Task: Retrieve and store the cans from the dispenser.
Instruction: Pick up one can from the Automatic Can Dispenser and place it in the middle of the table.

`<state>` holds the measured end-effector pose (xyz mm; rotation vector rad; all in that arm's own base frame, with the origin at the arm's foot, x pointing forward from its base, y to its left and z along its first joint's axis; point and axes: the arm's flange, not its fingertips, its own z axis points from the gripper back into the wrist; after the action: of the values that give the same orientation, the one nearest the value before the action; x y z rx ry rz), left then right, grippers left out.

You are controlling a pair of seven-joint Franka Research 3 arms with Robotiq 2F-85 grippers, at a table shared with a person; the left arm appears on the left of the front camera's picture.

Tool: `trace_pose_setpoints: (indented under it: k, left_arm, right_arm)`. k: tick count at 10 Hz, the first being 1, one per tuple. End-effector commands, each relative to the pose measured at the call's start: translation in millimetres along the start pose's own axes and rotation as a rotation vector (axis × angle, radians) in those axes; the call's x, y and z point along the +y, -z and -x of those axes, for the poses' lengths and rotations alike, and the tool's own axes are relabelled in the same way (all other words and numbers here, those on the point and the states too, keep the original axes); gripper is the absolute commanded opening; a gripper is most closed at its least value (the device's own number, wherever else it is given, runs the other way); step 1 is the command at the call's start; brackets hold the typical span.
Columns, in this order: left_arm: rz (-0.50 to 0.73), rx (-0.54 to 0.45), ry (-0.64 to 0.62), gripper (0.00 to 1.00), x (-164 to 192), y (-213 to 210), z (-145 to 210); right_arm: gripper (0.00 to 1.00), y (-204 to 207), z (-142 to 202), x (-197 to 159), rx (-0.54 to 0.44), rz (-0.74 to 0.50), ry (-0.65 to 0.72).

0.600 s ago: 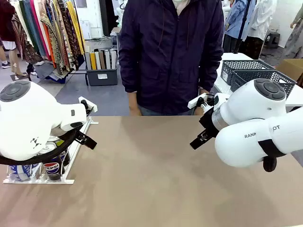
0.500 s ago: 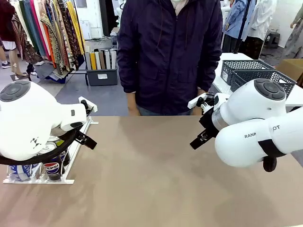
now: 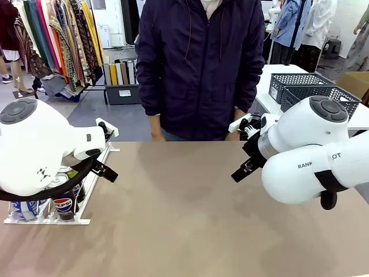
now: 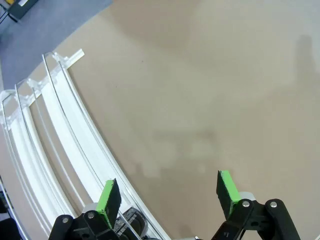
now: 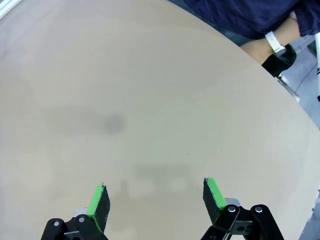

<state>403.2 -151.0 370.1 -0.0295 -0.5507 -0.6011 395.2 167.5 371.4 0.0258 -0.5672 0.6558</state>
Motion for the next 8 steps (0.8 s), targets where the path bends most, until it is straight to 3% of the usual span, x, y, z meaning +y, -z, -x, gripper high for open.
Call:
trace_pose_setpoints:
  k: [1,8]
  left_arm:
    - [0.000,0.000,0.000,1.00,0.0,-0.2,-0.1]
    - [0.000,0.000,0.000,1.00,0.0,-0.2,-0.1]
  right_arm:
    - [1.00,0.0,0.0,-0.1,0.000,0.000,0.000]
    - [1.00,0.0,0.0,-0.1,0.000,0.000,0.000]
